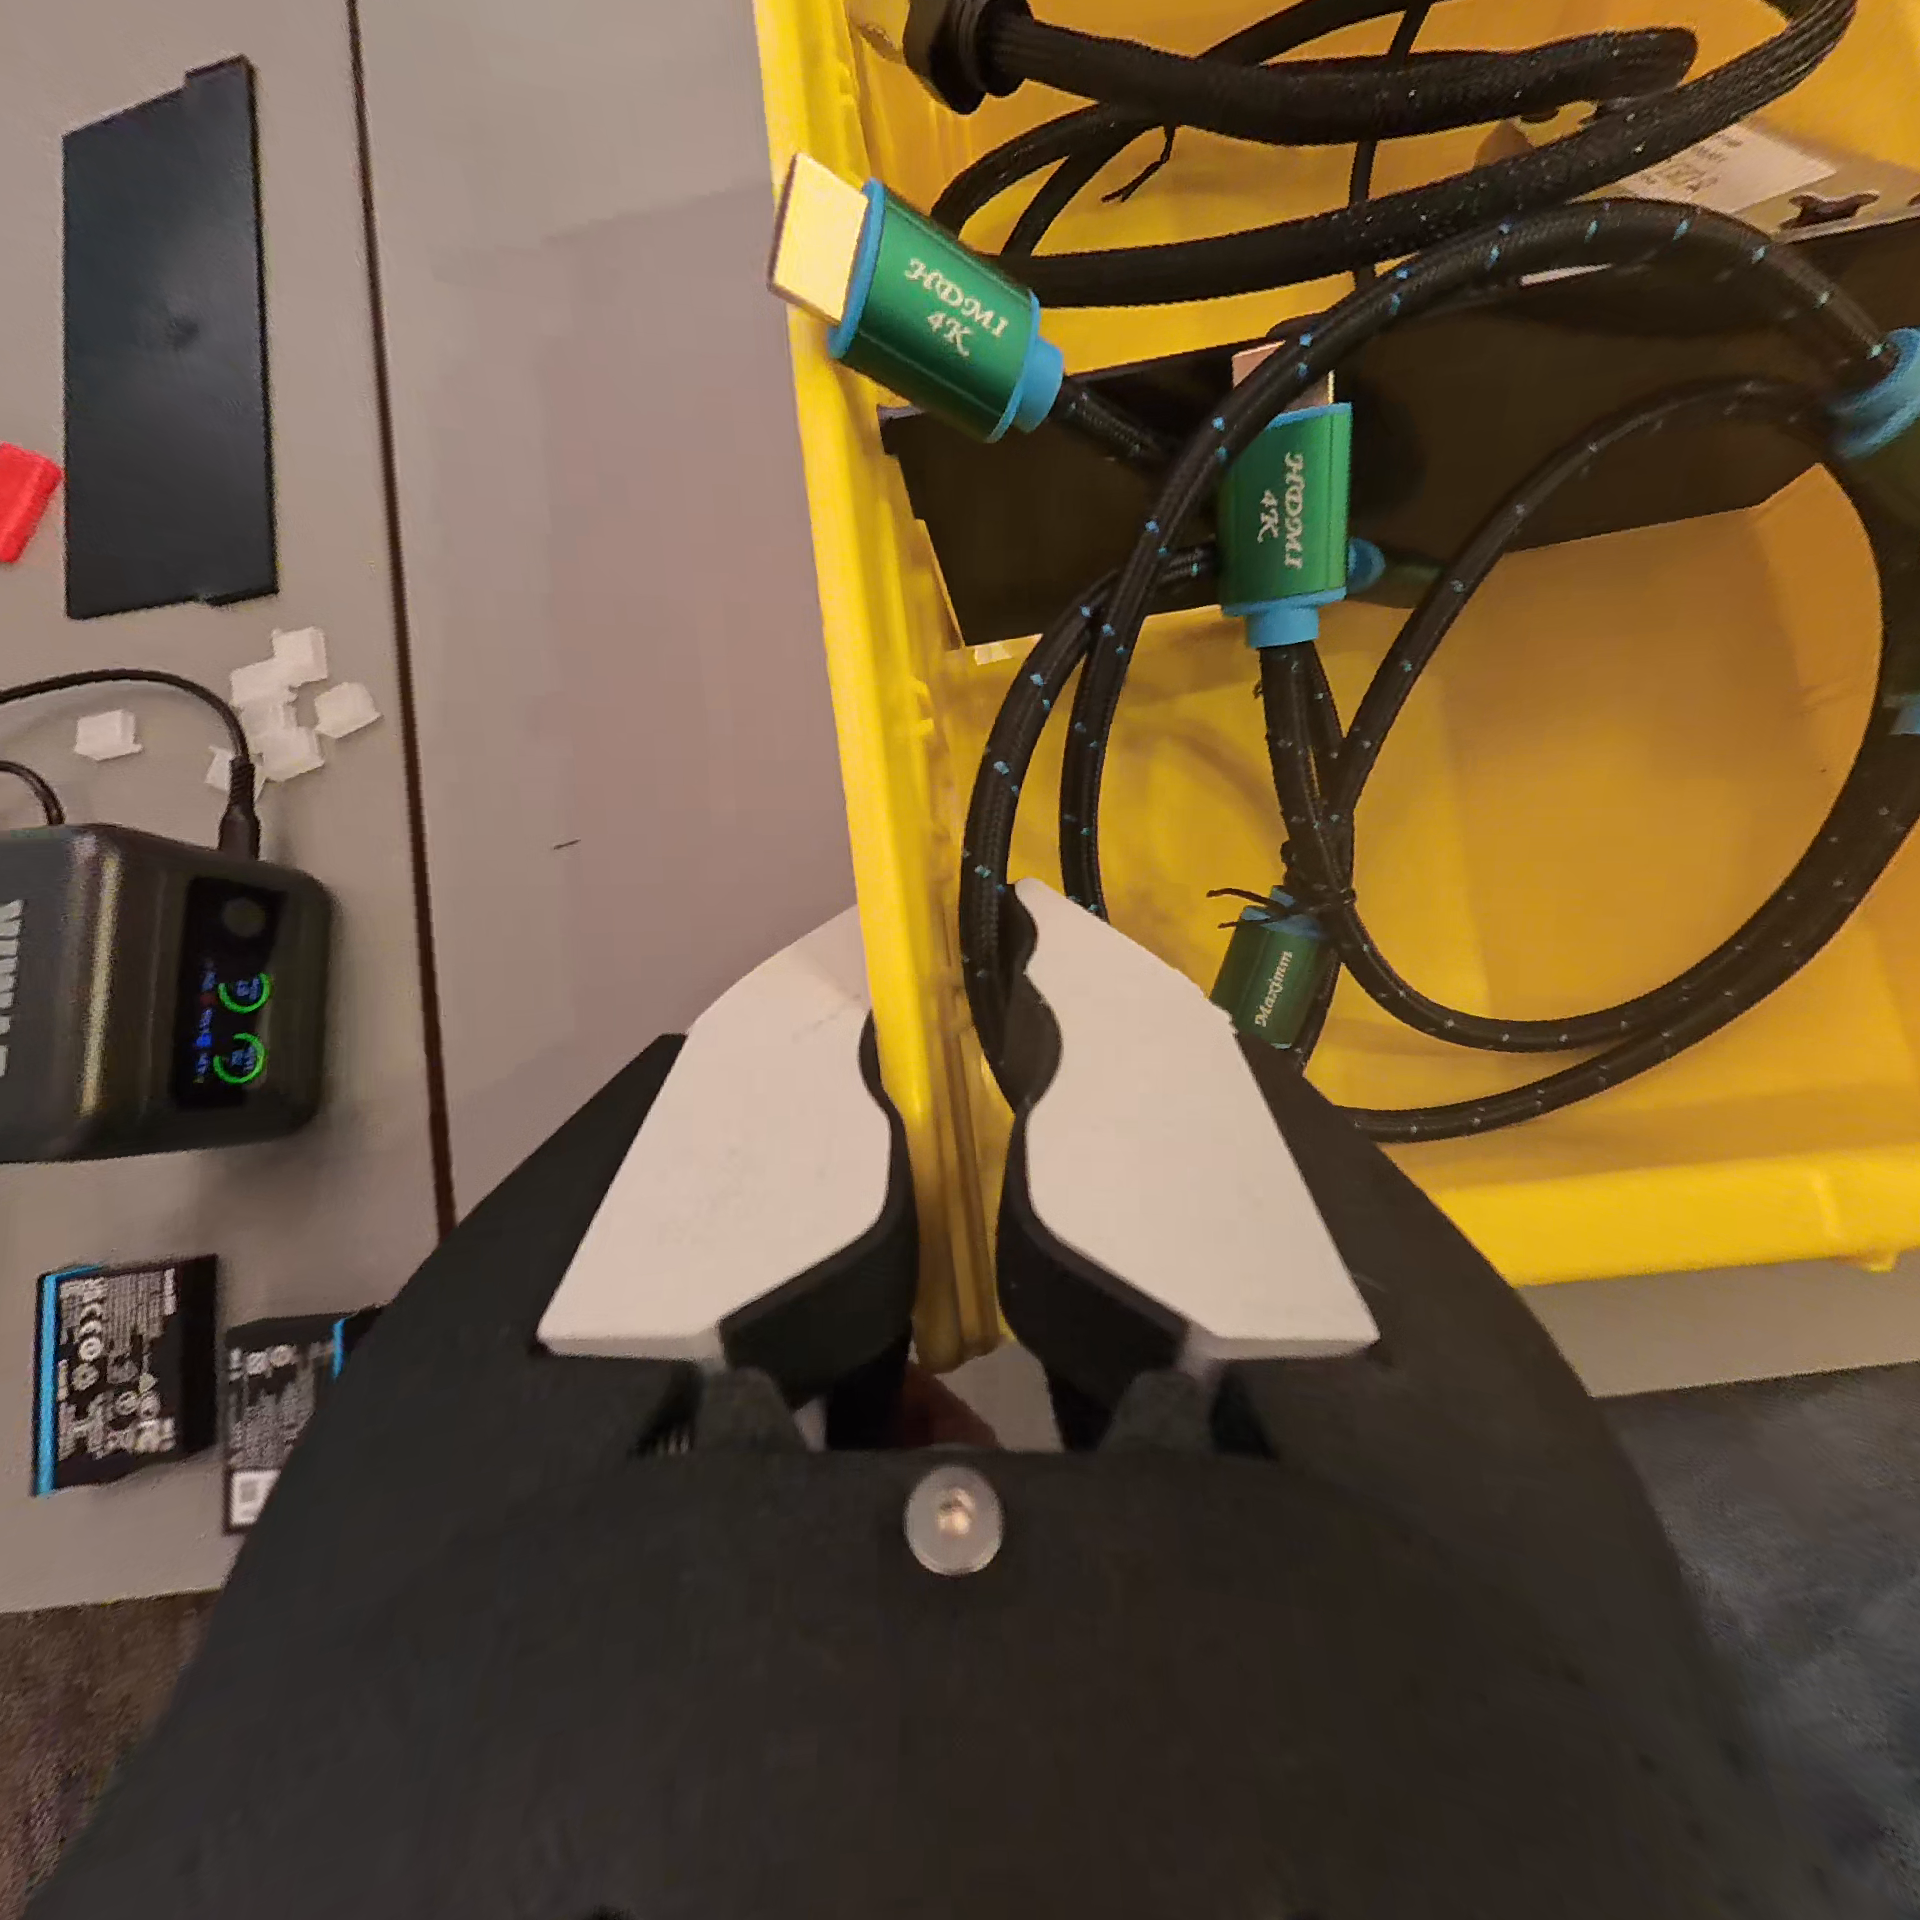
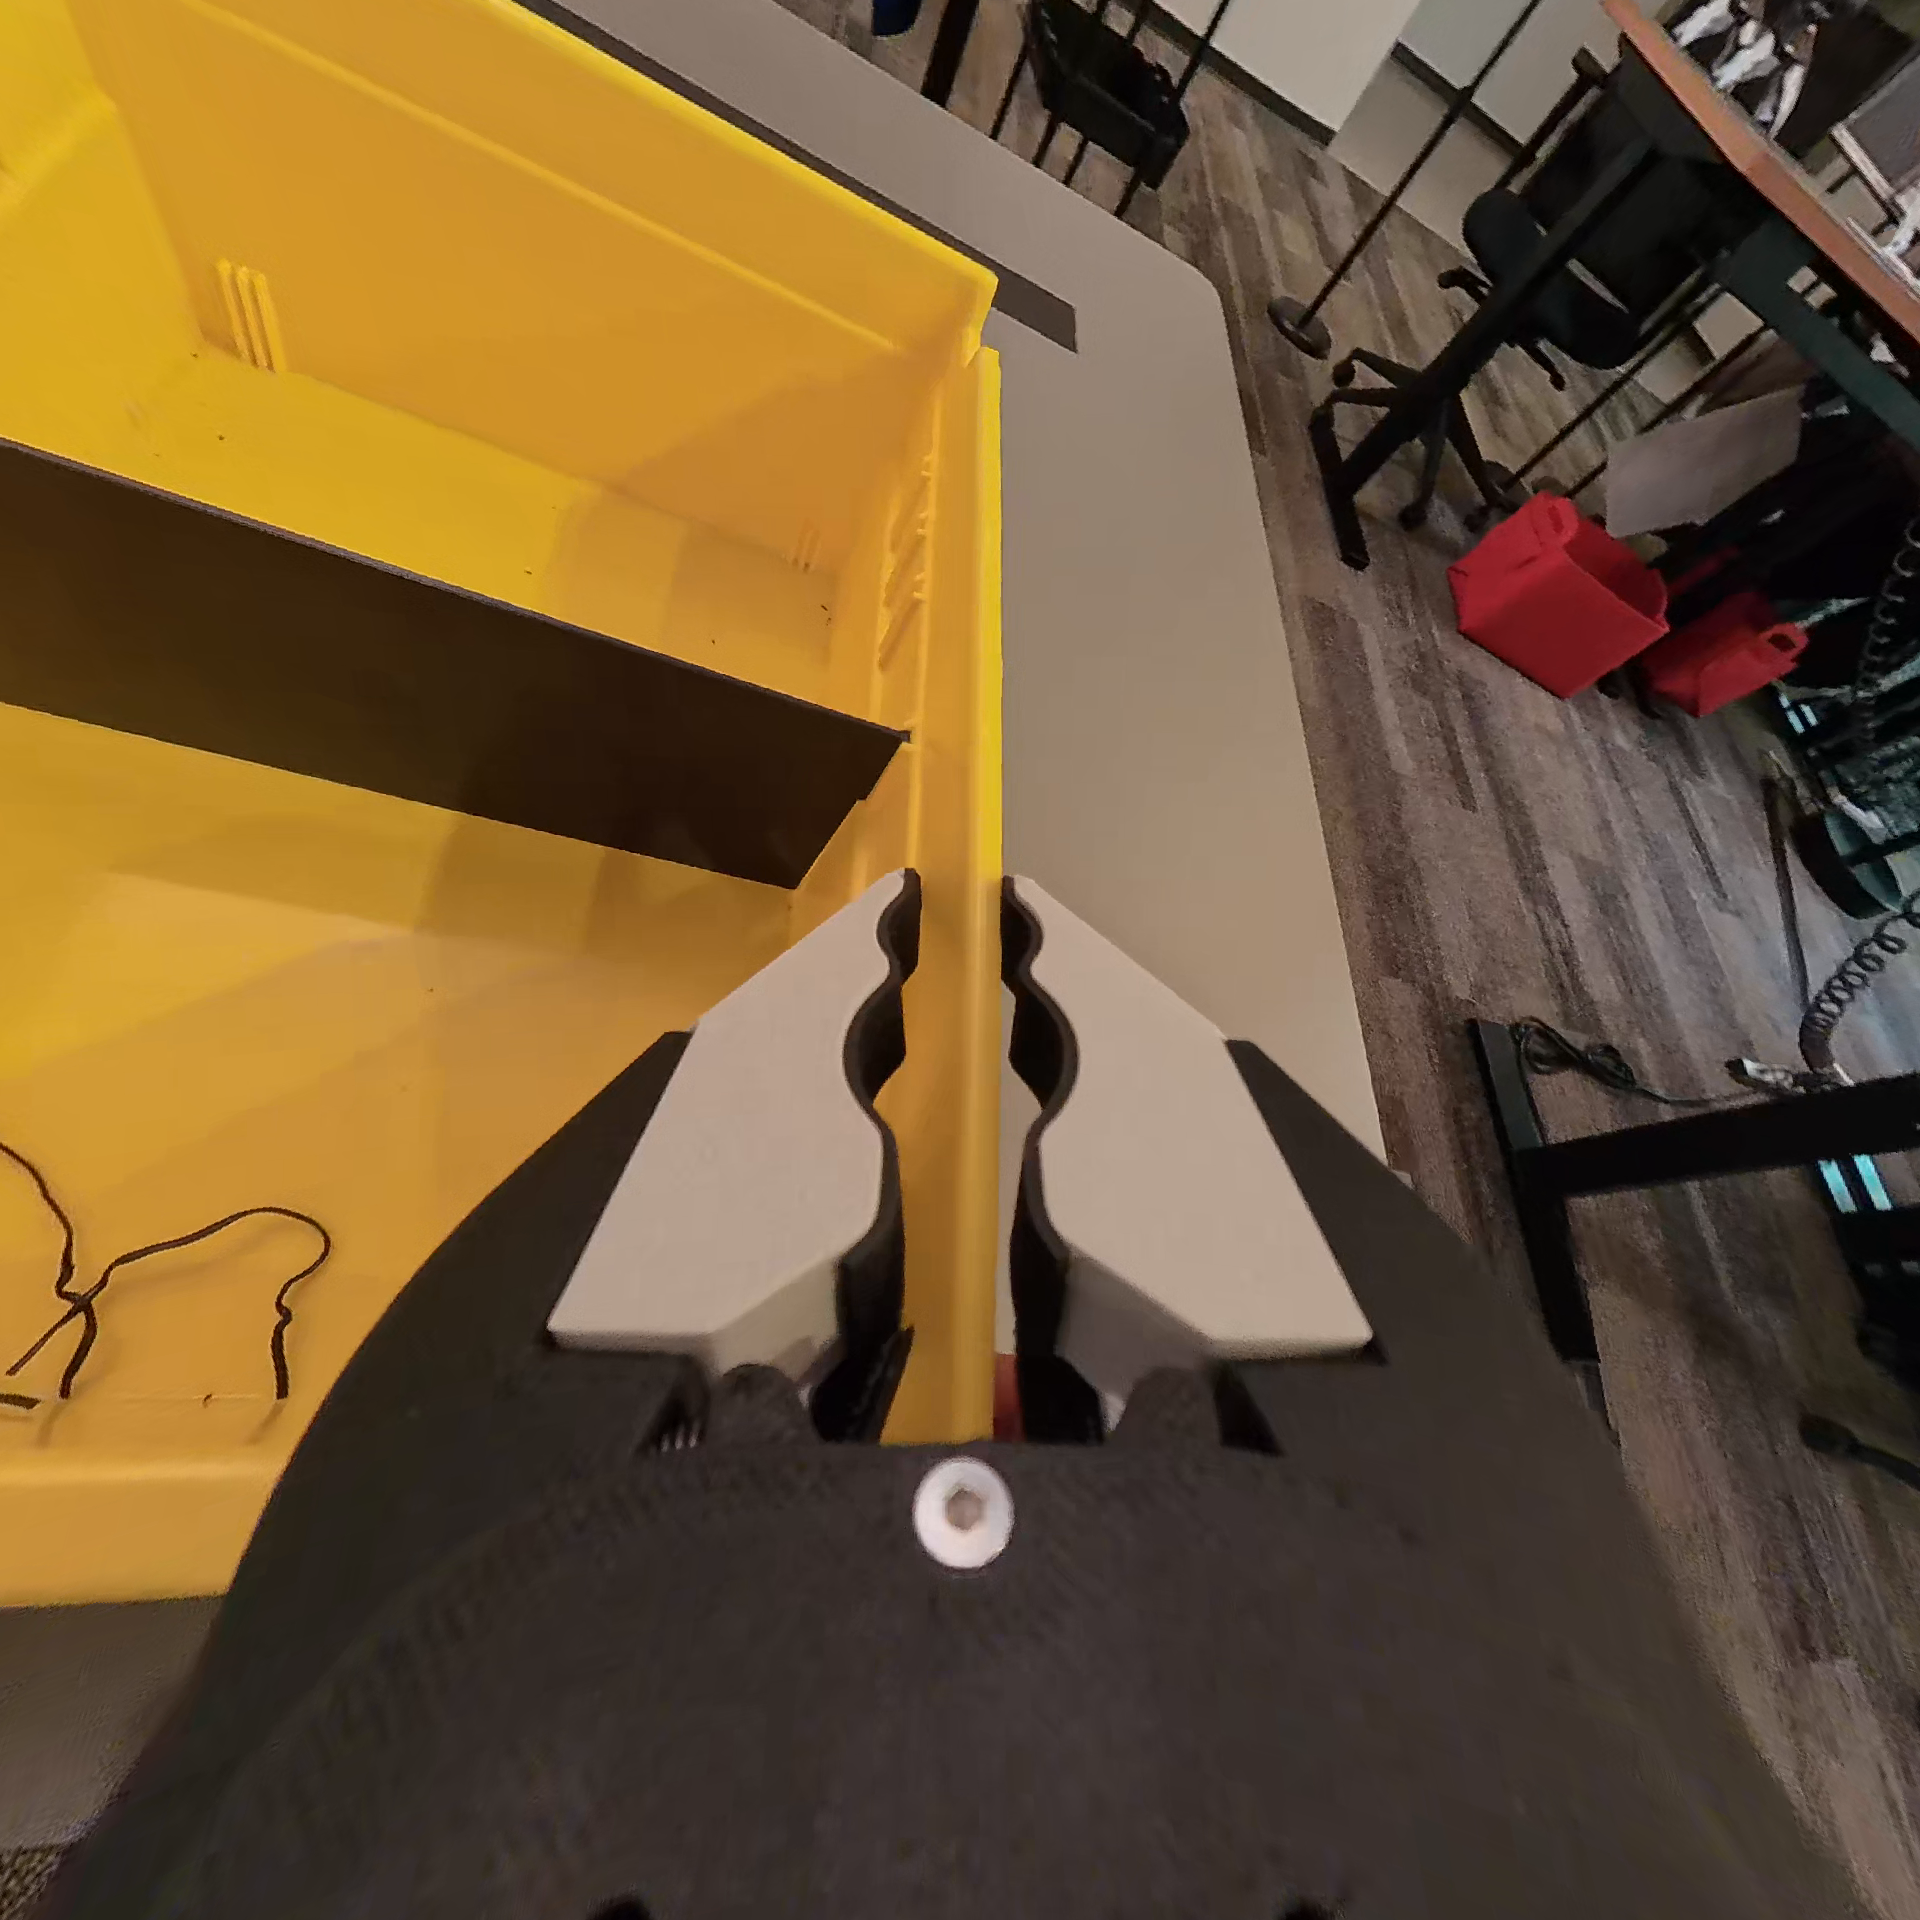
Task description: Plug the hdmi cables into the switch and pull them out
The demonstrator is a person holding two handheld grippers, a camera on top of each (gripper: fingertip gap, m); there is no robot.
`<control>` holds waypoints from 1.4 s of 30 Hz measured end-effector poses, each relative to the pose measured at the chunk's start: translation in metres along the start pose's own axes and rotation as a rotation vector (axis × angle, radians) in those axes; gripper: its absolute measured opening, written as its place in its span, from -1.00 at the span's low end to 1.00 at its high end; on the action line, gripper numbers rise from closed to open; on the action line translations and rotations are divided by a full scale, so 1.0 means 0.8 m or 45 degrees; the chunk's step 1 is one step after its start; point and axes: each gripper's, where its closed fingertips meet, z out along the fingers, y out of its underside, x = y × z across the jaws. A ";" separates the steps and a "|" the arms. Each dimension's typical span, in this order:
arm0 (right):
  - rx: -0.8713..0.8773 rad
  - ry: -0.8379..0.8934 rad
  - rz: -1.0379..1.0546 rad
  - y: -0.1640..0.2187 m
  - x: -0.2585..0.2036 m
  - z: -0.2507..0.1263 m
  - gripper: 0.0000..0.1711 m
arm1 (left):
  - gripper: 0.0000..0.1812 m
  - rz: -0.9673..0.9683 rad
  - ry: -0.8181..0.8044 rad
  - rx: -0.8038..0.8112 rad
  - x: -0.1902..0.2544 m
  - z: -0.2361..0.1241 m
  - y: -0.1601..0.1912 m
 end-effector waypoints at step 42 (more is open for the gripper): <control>0.677 -1.190 -0.231 -0.182 -0.470 -0.130 -0.72 | -0.44 0.872 0.092 -0.181 0.093 0.072 -0.141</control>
